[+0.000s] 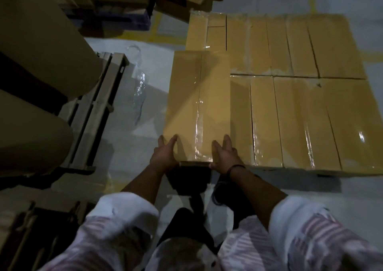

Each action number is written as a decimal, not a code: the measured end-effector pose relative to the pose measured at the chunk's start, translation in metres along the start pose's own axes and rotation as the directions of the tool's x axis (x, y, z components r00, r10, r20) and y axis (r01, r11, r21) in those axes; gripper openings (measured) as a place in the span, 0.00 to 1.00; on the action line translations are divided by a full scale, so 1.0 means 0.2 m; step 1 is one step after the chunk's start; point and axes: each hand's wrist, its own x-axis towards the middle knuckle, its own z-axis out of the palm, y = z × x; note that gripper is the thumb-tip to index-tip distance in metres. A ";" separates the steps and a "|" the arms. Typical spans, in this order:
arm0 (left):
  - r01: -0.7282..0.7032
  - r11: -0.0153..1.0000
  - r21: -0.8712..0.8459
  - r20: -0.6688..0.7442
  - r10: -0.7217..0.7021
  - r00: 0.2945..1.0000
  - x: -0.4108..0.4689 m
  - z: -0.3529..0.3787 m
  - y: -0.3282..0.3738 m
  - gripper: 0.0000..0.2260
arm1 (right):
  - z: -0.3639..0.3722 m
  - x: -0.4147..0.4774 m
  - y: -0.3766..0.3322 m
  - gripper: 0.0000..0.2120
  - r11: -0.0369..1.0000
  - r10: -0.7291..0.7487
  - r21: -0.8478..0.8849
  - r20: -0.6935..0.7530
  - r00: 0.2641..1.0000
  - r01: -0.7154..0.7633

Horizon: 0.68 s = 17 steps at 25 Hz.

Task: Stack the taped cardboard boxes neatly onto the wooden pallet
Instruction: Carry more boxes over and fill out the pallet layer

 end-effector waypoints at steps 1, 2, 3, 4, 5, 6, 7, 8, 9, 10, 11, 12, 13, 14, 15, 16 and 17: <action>-0.026 0.999 0.018 -0.026 0.027 0.999 0.00 0.01 -0.01 0.51 | 0.01 -0.01 0.01 0.39 1.000 0.001 -0.003 -0.027 1.000 -0.002; -0.052 0.998 0.036 -0.056 0.054 0.997 0.01 0.01 -0.01 0.50 | 0.01 -0.01 0.02 0.37 1.000 0.002 -0.005 -0.053 0.999 -0.002; -0.075 0.996 0.046 -0.085 0.079 0.993 0.02 0.01 -0.01 0.49 | 0.02 0.00 0.03 0.34 1.000 0.004 -0.003 -0.078 0.997 -0.004; -0.093 0.994 0.048 -0.107 0.098 0.989 0.03 0.00 0.01 0.48 | 0.01 0.01 0.05 0.32 1.000 0.018 -0.002 -0.099 0.995 -0.018; -0.114 0.992 0.049 -0.124 0.119 0.985 0.05 0.00 0.02 0.47 | 0.00 0.02 0.07 0.31 0.999 0.038 0.004 -0.110 0.993 -0.038; -0.129 0.990 0.053 -0.136 0.135 0.982 0.06 0.00 0.04 0.47 | -0.01 0.03 0.10 0.31 0.998 0.058 0.008 -0.111 0.992 -0.057; -0.142 0.988 0.058 -0.143 0.148 0.979 0.08 0.00 0.06 0.47 | -0.02 0.04 0.13 0.32 0.998 0.063 0.014 -0.110 0.992 -0.062; -0.147 0.987 0.063 -0.141 0.155 0.978 0.09 0.00 0.08 0.46 | -0.03 0.05 0.16 0.31 0.998 0.057 0.014 -0.110 0.992 -0.056; -0.152 0.986 0.071 -0.141 0.161 0.977 0.11 -0.01 0.09 0.46 | -0.04 0.07 0.18 0.30 0.999 0.043 0.014 -0.123 0.991 -0.041; -0.151 0.986 0.076 -0.140 0.160 0.977 0.12 -0.01 0.10 0.46 | -0.04 0.08 0.19 0.28 1.000 0.030 0.010 -0.140 0.990 -0.029; -0.145 0.987 0.074 -0.139 0.154 0.978 0.14 -0.01 0.10 0.46 | -0.04 0.10 0.20 0.27 1.000 0.022 0.006 -0.153 0.988 -0.021; -0.134 0.989 0.069 -0.136 0.143 0.980 0.15 -0.01 0.09 0.46 | -0.04 0.10 0.20 0.26 1.000 0.023 0.002 -0.149 0.989 -0.022; -0.126 0.990 0.062 -0.132 0.133 0.982 0.15 -0.01 0.08 0.46 | -0.03 0.11 0.20 0.27 1.000 0.021 -0.001 -0.138 0.990 -0.021; -0.122 0.991 0.056 -0.131 0.128 0.983 0.15 -0.01 0.07 0.46 | -0.03 0.11 0.19 0.27 1.000 0.012 -0.011 -0.129 0.992 -0.013; -0.125 0.991 0.050 -0.133 0.131 0.982 0.15 -0.01 0.05 0.46 | -0.02 0.11 0.19 0.27 1.000 -0.001 -0.024 -0.122 0.993 -0.002; -0.129 0.991 0.041 -0.134 0.133 0.982 0.16 -0.01 0.04 0.46 | -0.03 0.11 0.18 0.26 0.999 -0.009 -0.037 -0.122 0.993 0.004; -0.133 0.991 0.030 -0.134 0.136 0.982 0.16 -0.02 0.04 0.46 | -0.02 0.12 0.18 0.25 0.999 -0.012 -0.046 -0.126 0.992 0.006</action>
